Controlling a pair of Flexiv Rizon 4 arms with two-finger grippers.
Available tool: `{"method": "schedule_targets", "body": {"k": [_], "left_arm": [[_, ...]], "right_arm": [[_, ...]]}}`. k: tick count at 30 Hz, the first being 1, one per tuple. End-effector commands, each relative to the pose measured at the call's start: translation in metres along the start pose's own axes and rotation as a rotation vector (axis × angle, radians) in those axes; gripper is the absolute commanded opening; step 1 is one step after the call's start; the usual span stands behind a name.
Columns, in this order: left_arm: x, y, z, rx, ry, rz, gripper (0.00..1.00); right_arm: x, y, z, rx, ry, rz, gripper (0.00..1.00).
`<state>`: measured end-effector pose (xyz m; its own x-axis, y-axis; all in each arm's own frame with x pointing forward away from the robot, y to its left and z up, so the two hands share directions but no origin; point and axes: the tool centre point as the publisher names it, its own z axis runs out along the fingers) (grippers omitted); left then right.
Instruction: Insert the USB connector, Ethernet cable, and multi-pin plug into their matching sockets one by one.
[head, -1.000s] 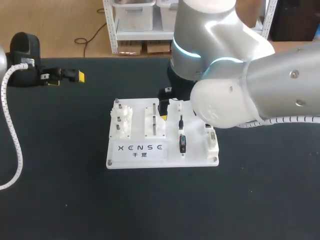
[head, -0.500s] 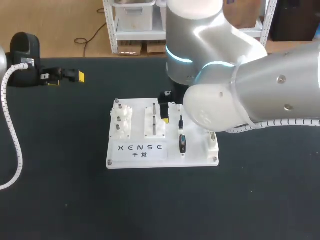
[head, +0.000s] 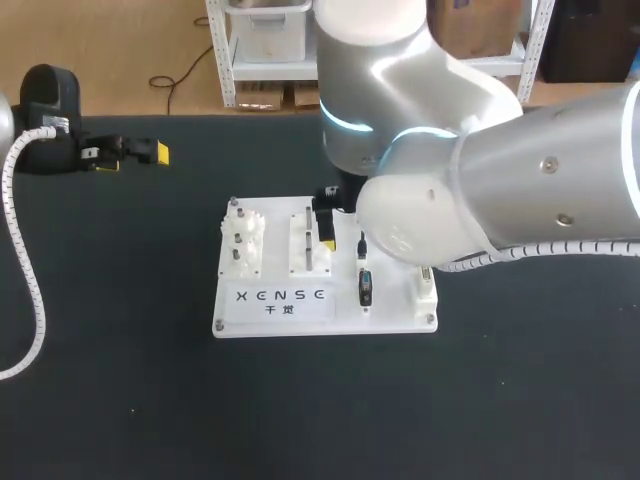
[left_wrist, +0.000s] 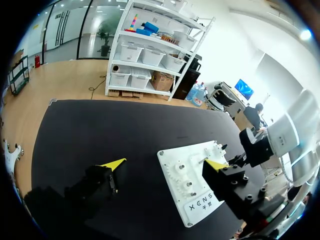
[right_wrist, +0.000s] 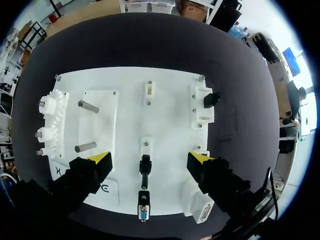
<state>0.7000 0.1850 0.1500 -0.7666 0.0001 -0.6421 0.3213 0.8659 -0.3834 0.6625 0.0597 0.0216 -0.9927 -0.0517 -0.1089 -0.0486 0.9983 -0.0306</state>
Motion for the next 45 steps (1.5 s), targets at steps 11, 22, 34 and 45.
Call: {"method": "schedule_targets", "body": {"k": [11,22,34,45], "left_arm": [[0.000,0.000,0.000,0.000,0.000,0.000,1.00],[0.000,0.000,0.000,0.000,0.000,0.000,1.00],[0.000,0.000,0.000,0.000,0.000,0.000,1.00],[0.000,0.000,0.000,0.000,0.000,0.000,1.00]], "right_arm": [[0.000,0.005,0.003,-0.006,0.029,0.006,0.45],[0.003,0.003,0.006,-0.010,0.038,0.014,0.40],[0.006,0.003,0.005,-0.013,0.031,0.021,0.07],[0.005,0.003,-0.006,-0.029,0.011,0.020,0.00]]}}
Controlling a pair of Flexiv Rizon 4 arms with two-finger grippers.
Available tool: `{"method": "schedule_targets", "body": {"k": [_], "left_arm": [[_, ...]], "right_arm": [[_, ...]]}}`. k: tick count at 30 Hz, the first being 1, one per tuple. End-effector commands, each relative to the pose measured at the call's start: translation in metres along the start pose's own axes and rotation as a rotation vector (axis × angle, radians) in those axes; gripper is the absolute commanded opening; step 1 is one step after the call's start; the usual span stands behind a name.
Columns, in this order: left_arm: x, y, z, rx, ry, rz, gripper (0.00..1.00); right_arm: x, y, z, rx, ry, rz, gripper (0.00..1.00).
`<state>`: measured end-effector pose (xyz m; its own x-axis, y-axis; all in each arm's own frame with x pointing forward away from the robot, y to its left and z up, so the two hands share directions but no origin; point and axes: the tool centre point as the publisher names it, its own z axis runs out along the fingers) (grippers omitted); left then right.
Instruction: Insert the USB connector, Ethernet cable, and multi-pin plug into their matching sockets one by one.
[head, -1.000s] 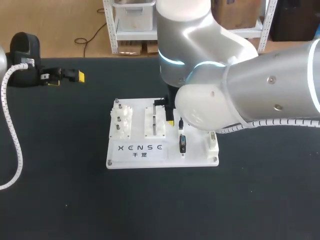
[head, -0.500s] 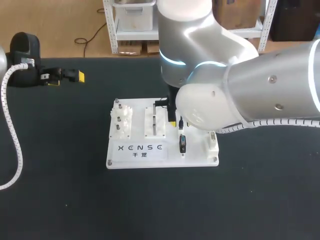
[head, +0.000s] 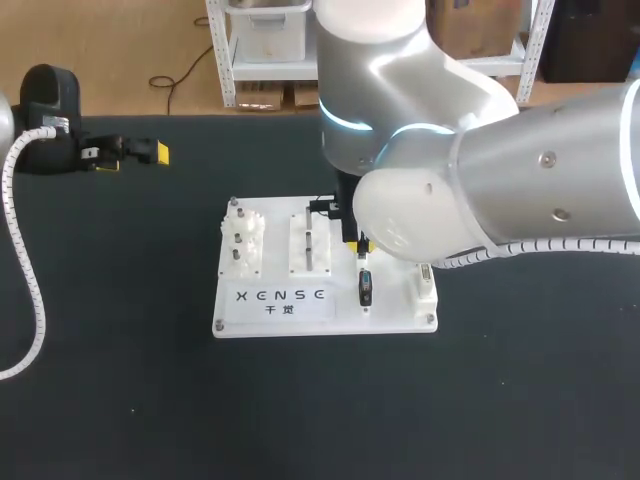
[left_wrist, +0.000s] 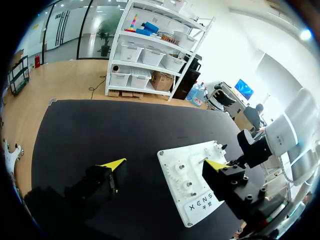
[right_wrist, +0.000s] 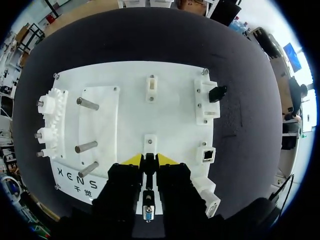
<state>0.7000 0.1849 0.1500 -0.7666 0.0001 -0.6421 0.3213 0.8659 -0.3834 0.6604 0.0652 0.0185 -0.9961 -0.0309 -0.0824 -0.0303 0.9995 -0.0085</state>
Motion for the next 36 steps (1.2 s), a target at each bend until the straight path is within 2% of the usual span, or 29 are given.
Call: {"method": "schedule_targets", "body": {"k": [1,8,13,26,36], "left_arm": [[0.000,0.000,0.000,0.000,0.000,0.000,1.00],[0.000,0.000,0.000,0.000,0.000,0.000,1.00],[0.000,0.000,0.000,0.000,0.000,0.000,1.00],[0.000,0.000,0.000,0.000,0.000,0.000,1.00],[0.000,0.000,0.000,0.000,0.000,0.000,1.00]], "right_arm": [[0.002,-0.002,-0.012,-0.017,-0.026,-0.004,0.00],[-0.001,-0.003,-0.033,-0.034,-0.061,-0.002,0.00],[-0.002,-0.013,-0.044,-0.035,-0.078,0.005,0.00],[0.002,-0.063,-0.031,0.002,-0.047,0.076,0.00],[0.002,-0.079,-0.021,0.023,-0.030,0.111,0.00]]}}
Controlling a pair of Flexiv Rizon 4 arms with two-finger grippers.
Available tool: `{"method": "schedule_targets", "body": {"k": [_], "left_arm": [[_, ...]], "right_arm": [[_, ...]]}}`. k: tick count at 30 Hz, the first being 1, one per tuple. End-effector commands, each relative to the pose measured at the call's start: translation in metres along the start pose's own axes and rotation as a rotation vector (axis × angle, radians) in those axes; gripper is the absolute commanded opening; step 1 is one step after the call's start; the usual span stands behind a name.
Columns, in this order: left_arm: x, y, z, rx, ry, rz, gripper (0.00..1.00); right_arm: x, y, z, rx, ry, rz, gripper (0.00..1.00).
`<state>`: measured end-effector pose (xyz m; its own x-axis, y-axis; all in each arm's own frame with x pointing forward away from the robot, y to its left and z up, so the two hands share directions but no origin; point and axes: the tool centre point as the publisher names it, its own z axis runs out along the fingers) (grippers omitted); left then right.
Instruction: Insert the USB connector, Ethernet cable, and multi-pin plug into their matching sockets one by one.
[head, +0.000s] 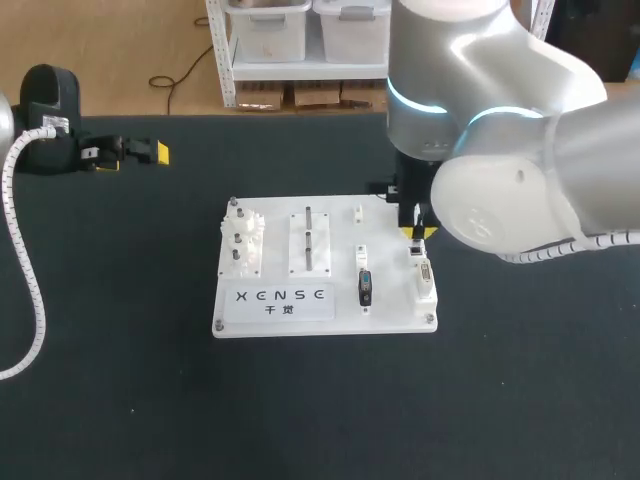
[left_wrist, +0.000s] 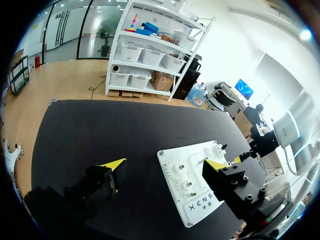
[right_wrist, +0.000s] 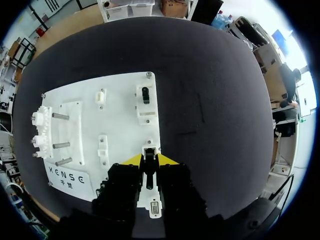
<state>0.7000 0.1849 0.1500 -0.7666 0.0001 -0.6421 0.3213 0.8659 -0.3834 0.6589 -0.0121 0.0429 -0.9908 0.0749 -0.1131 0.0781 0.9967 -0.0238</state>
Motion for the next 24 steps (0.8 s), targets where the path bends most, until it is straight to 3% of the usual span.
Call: {"method": "schedule_targets", "body": {"k": [1,24], "left_arm": [[0.0000,0.0000,0.0000,0.000,0.000,0.000,1.00],[0.0000,0.0000,0.0000,0.000,0.000,0.000,1.00]], "right_arm": [[-0.0003,-0.0016,0.0045,-0.002,0.001,0.006,0.00],[-0.0025,0.0019,0.0124,-0.001,0.019,0.018,0.00]]}}
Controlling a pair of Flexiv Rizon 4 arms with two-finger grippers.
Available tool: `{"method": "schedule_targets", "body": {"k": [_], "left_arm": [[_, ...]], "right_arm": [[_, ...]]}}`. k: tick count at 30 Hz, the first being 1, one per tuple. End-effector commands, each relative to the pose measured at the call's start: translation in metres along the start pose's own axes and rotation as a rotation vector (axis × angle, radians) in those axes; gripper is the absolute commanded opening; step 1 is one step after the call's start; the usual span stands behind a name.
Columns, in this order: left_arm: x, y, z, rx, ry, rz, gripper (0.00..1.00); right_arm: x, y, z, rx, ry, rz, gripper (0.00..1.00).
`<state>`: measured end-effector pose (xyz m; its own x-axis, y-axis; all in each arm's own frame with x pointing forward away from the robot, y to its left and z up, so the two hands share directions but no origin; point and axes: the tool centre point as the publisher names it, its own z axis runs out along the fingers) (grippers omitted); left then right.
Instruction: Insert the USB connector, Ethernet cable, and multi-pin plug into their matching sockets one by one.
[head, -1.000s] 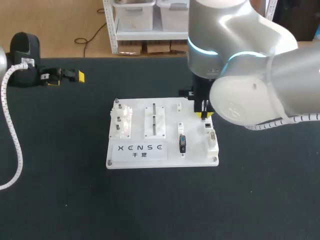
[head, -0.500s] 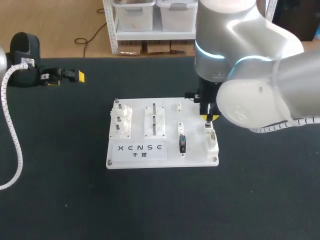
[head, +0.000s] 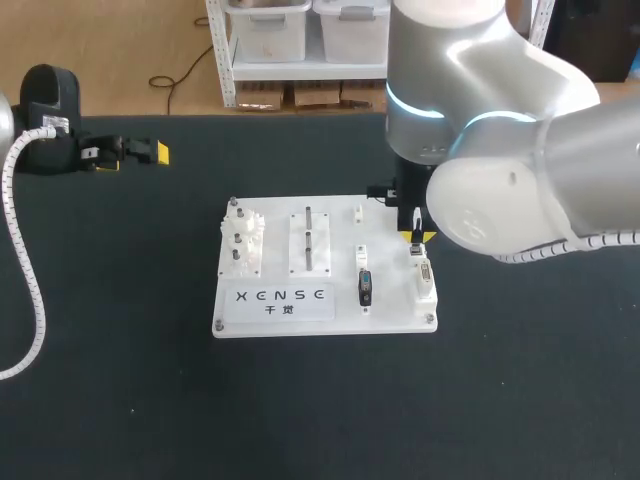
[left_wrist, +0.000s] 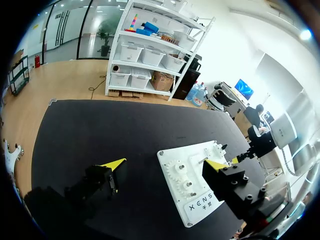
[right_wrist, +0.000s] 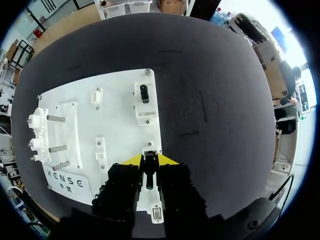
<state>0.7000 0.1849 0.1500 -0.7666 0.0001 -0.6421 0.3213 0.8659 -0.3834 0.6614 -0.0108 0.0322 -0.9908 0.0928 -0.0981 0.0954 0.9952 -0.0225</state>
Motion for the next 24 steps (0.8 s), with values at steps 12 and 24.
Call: {"method": "schedule_targets", "body": {"k": [12,24], "left_arm": [[0.0000,0.0000,0.0000,0.000,0.000,0.000,1.00],[0.0000,0.0000,0.0000,0.000,0.000,0.000,1.00]], "right_arm": [[-0.0028,-0.0004,0.0050,0.007,0.006,0.007,0.00],[-0.0036,-0.0007,0.0067,0.008,0.007,0.005,0.00]]}}
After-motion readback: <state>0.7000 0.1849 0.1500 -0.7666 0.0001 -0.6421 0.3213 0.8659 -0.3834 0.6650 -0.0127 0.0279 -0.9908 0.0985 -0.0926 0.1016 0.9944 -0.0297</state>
